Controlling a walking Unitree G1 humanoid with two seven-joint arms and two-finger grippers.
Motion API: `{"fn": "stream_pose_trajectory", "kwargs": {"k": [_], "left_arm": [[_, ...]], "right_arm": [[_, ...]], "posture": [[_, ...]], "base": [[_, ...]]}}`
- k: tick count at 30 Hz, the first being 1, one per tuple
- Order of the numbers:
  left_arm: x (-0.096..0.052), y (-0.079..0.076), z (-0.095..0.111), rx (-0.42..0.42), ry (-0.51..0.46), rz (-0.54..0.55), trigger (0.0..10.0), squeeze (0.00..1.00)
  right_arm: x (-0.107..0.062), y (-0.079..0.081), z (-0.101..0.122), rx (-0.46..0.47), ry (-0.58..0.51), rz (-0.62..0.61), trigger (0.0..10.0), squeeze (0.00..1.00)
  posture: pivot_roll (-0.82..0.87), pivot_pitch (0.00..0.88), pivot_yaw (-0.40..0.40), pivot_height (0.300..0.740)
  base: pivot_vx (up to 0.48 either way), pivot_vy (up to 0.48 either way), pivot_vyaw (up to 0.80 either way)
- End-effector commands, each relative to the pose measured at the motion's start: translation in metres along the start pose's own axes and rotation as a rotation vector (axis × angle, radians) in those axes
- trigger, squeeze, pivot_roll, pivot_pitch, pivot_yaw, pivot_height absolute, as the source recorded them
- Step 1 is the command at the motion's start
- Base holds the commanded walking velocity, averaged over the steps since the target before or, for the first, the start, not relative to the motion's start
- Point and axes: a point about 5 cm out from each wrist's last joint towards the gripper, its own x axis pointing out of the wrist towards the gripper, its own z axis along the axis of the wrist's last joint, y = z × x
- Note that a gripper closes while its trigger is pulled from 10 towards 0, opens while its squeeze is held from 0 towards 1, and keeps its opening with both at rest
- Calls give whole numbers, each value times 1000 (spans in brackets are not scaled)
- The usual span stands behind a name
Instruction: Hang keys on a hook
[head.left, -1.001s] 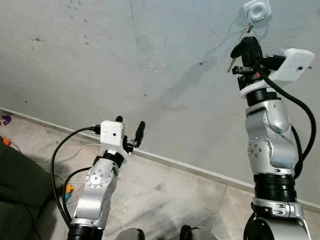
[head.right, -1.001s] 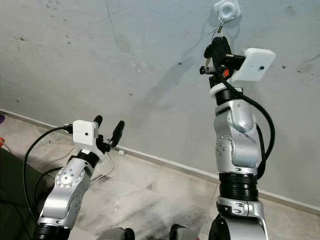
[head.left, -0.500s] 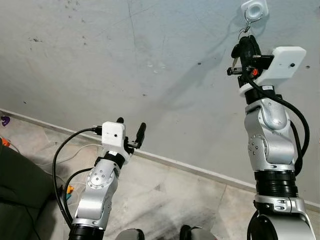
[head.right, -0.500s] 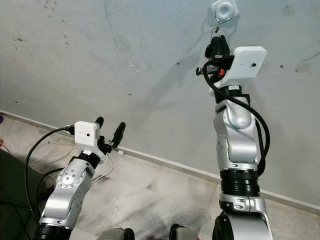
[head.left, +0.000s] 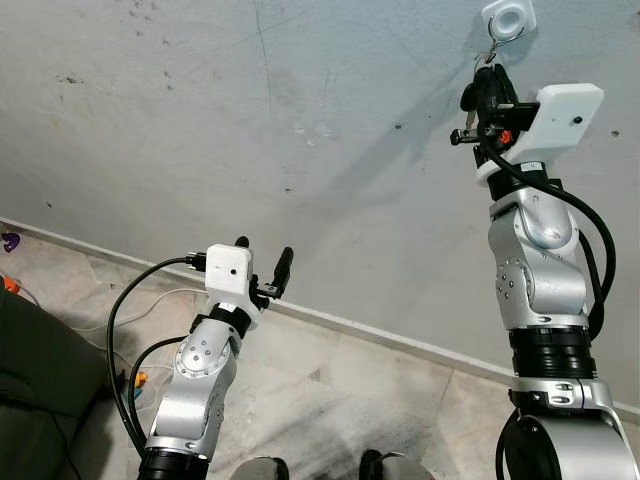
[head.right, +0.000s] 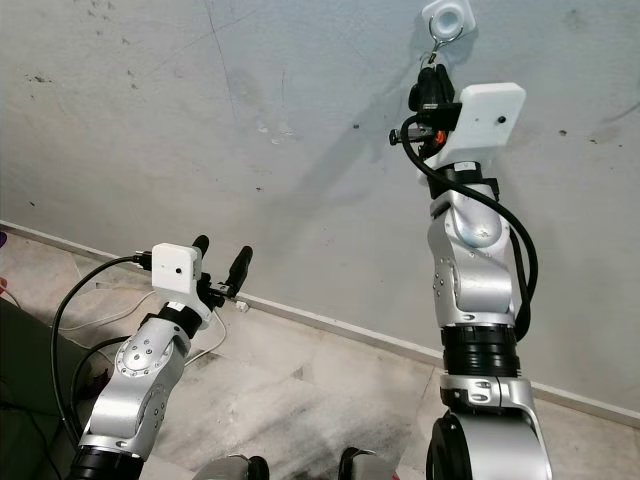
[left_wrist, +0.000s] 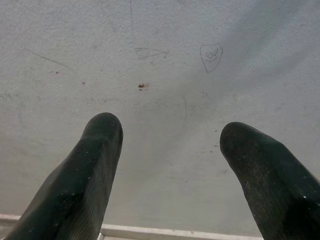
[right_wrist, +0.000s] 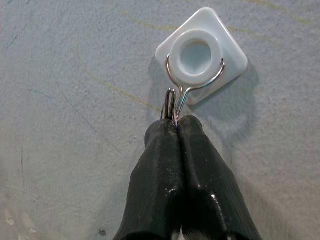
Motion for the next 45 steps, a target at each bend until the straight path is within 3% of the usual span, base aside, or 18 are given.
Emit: {"fn": "stream_pose_trajectory", "kwargs": {"k": [1,10,23,24,25,26,27,42,45], "left_arm": [[-1,3,-4,11,23,1,10000,0],[-1,3,-4,13,20,1,10000,0],[-1,3,-4,15,20,0,10000,0],[-1,3,-3,15,20,0,10000,0],[-1,4,-3,15,19,0,10000,0],[-1,4,-3,15,19,0,10000,0],[-1,4,-3,15,19,1,10000,0],[0,2,-4,6,17,5,10000,0],[0,2,-2,-4,6,12,10000,0]], "right_arm": [[7,0,10,-5,-49,13,10000,0],[10,2,12,-4,-61,21,10000,0],[-3,6,-18,38,61,10,10000,0],[-4,6,-20,47,68,5,10000,435],[-5,6,-21,50,73,1,10000,627],[-6,6,-22,51,76,-1,10000,627],[-7,6,-24,58,83,-2,10000,1000],[-16,7,-31,40,116,-9,10000,1000],[-23,9,-37,-9,141,-5,10000,1000]], "posture": [[52,170,69,740],[56,165,67,740],[57,164,67,740],[57,164,67,740],[57,164,67,740],[57,164,67,740],[57,165,67,740],[48,163,57,740],[43,161,51,740]], "base": [[0,0,0],[0,0,0],[0,0,0],[0,0,0],[0,0,0],[0,0,0],[0,0,0],[0,0,0],[0,0,0]]}}
